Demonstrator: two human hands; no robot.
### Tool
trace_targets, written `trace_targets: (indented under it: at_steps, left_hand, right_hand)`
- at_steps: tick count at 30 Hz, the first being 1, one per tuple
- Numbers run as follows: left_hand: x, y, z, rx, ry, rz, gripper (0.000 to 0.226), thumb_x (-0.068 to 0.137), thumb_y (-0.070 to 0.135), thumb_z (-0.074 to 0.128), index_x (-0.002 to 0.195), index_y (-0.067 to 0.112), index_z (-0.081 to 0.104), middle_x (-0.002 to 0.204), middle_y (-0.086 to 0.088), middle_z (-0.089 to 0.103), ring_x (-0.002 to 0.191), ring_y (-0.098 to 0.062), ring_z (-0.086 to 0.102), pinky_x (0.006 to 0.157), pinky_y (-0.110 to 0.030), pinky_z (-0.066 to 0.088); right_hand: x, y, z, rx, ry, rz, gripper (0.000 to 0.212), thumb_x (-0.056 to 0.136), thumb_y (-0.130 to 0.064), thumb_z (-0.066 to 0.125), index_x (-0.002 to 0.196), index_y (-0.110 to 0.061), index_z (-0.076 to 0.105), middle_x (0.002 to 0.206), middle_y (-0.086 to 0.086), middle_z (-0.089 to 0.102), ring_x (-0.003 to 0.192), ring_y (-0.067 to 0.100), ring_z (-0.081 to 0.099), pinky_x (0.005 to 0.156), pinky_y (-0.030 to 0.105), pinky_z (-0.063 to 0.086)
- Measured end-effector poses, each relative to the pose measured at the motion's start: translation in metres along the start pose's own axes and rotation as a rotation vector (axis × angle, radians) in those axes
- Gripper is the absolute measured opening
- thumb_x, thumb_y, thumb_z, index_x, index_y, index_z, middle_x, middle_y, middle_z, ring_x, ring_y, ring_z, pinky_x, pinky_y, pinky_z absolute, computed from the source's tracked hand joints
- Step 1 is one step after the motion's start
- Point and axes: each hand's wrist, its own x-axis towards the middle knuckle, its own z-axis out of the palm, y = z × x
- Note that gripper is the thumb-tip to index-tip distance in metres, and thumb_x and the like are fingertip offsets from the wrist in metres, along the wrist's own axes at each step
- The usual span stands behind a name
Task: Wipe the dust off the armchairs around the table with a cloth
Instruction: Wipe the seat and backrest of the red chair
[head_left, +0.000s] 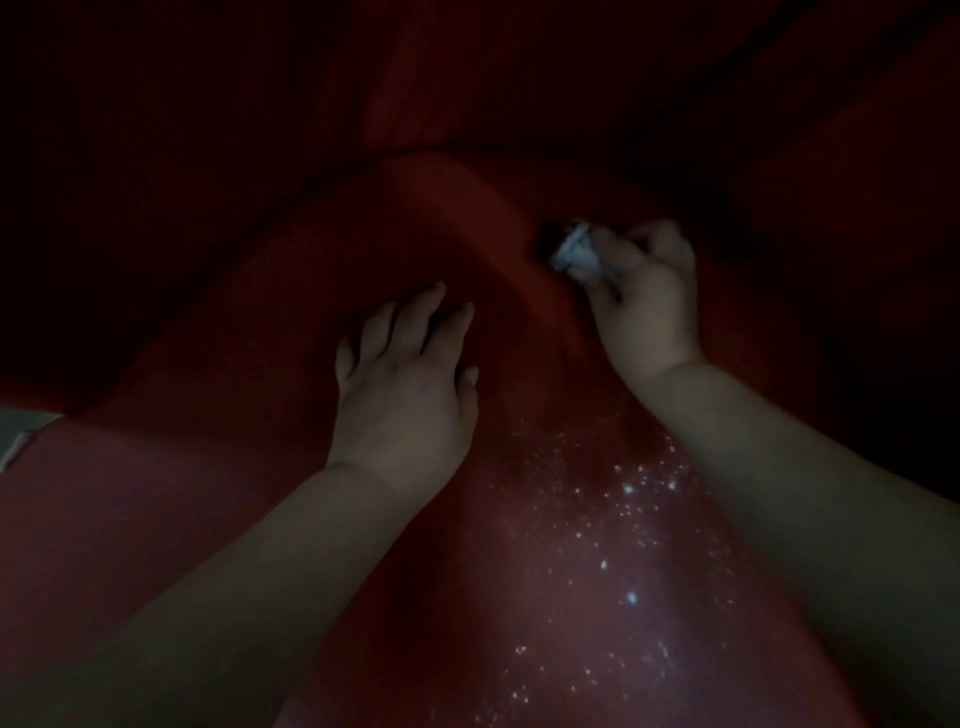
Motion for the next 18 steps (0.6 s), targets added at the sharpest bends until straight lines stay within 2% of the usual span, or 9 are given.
trace_targets:
  at_steps: [3, 6, 9, 12, 15, 18]
  left_hand:
    - [0.001, 0.007, 0.001, 0.021, -0.013, -0.006, 0.055, 0.092, 0.038, 0.045, 0.146, 0.032, 0.033, 0.155, 0.01, 0.021, 0.14, -0.021, 0.015, 0.112, -0.054, 0.015]
    - [0.002, 0.012, 0.002, 0.023, -0.022, -0.006, 0.055, 0.092, 0.039, 0.043, 0.146, 0.032, 0.032, 0.156, 0.01, 0.02, 0.141, -0.021, 0.013, 0.112, -0.054, 0.014]
    - [0.004, 0.014, 0.003, 0.034, -0.021, 0.025, 0.055, 0.093, 0.038, 0.042, 0.146, 0.031, 0.032, 0.155, 0.01, 0.02, 0.141, -0.02, 0.012, 0.112, -0.054, 0.014]
    - [0.006, 0.016, 0.006, 0.028, -0.022, 0.019, 0.055, 0.093, 0.037, 0.044, 0.146, 0.031, 0.033, 0.155, 0.01, 0.021, 0.14, -0.021, 0.013, 0.112, -0.056, 0.014]
    - [0.004, 0.02, 0.007, 0.029, -0.018, 0.012, 0.055, 0.092, 0.035, 0.047, 0.146, 0.029, 0.034, 0.155, 0.008, 0.023, 0.14, -0.022, 0.016, 0.111, -0.057, 0.016]
    - [0.0, 0.023, 0.007, 0.041, -0.026, 0.036, 0.055, 0.092, 0.033, 0.047, 0.146, 0.029, 0.035, 0.155, 0.009, 0.024, 0.139, -0.022, 0.017, 0.11, -0.056, 0.018]
  right_hand:
    - [-0.037, -0.004, -0.009, 0.074, -0.032, -0.109, 0.038, 0.083, -0.022, 0.067, 0.121, -0.021, 0.064, 0.097, 0.01, 0.053, 0.091, 0.027, 0.049, 0.082, 0.034, 0.041]
    - [-0.012, 0.019, -0.019, 0.098, 0.016, -0.021, 0.031, 0.085, -0.02, 0.068, 0.116, -0.017, 0.066, 0.099, 0.004, 0.049, 0.095, 0.024, 0.051, 0.085, 0.039, 0.047]
    - [0.023, 0.04, -0.02, 0.028, -0.014, 0.091, 0.036, 0.087, -0.022, 0.067, 0.122, -0.015, 0.064, 0.11, 0.013, 0.051, 0.106, 0.03, 0.051, 0.094, 0.044, 0.044]
    - [-0.001, 0.033, -0.018, 0.006, 0.002, 0.06, 0.037, 0.085, -0.017, 0.069, 0.122, -0.017, 0.065, 0.104, 0.016, 0.052, 0.098, 0.034, 0.051, 0.088, 0.046, 0.045]
    - [-0.06, 0.012, -0.021, 0.056, 0.017, -0.006, 0.042, 0.081, -0.021, 0.068, 0.123, -0.025, 0.063, 0.097, 0.007, 0.05, 0.09, 0.027, 0.05, 0.081, 0.037, 0.044]
    - [-0.071, 0.011, -0.027, 0.106, -0.052, -0.022, 0.045, 0.082, -0.027, 0.066, 0.127, -0.031, 0.06, 0.098, -0.004, 0.044, 0.093, 0.018, 0.046, 0.085, 0.03, 0.04]
